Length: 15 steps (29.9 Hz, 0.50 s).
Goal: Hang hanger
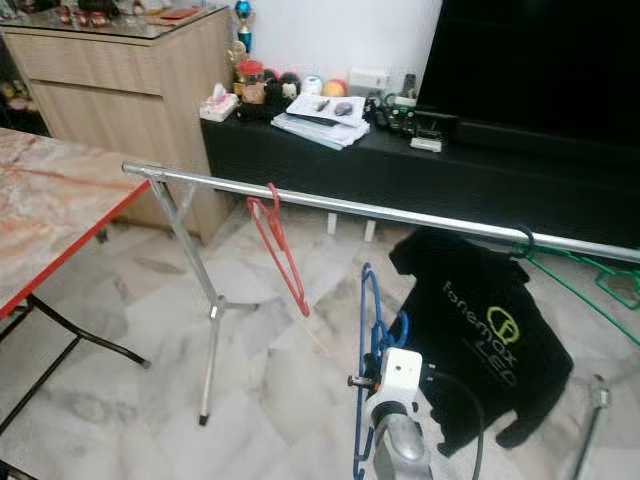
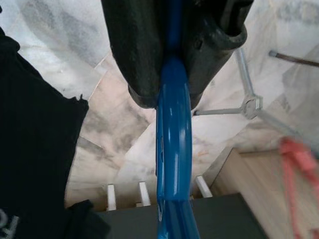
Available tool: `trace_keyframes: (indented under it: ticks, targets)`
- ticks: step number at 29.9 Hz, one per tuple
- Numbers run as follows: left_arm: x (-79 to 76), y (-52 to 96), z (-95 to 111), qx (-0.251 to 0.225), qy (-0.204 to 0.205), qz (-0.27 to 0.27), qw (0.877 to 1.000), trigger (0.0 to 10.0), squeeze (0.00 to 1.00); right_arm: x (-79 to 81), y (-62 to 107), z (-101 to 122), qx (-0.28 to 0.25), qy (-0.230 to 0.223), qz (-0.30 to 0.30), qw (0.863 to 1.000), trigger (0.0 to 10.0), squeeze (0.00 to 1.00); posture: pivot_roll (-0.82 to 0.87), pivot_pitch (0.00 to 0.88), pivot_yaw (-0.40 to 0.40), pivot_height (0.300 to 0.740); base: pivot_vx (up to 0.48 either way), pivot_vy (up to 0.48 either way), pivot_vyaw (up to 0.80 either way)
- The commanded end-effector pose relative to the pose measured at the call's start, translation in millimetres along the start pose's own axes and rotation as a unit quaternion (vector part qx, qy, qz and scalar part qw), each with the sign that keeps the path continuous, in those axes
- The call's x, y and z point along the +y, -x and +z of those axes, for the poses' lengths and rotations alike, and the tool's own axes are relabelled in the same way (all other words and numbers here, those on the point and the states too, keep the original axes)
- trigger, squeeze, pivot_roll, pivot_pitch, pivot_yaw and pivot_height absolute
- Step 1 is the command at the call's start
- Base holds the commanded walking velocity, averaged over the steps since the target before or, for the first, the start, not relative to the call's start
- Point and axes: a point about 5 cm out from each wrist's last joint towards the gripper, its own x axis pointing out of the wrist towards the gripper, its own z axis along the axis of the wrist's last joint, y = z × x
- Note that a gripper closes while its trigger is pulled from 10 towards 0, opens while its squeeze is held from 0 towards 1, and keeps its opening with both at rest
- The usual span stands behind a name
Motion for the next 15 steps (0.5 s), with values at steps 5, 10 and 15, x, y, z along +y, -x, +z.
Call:
trace_keyframes:
  ticks: [5, 10, 15]
  targets:
    - [-12.7, -4.9, 13, -0.006, -0.010, -0.005, 1.000, 10.0, 0.00, -7.6, 0.8, 1, -0.003, 0.000, -0.013, 1.000, 10.0, 0.00, -0.04, 0.064, -0.007, 0.740, 0.112, 0.000, 0.00]
    - [-19.5, -11.4, 43, -0.028, -0.013, -0.009, 0.999, 10.0, 0.00, -7.6, -0.9, 6, -0.014, 0.002, -0.017, 1.000, 10.0, 0.00, -0.04, 0.068, -0.006, 0.740, 0.000, 0.000, 0.00]
    - [-18.8, -11.4, 43, -0.025, -0.015, -0.007, 1.000, 10.0, 0.00, -9.7, -8.5, 27, -0.047, 0.004, -0.028, 0.999, 10.0, 0.00, -0.04, 0.070, -0.005, 0.740, 0.000, 0.000, 0.00]
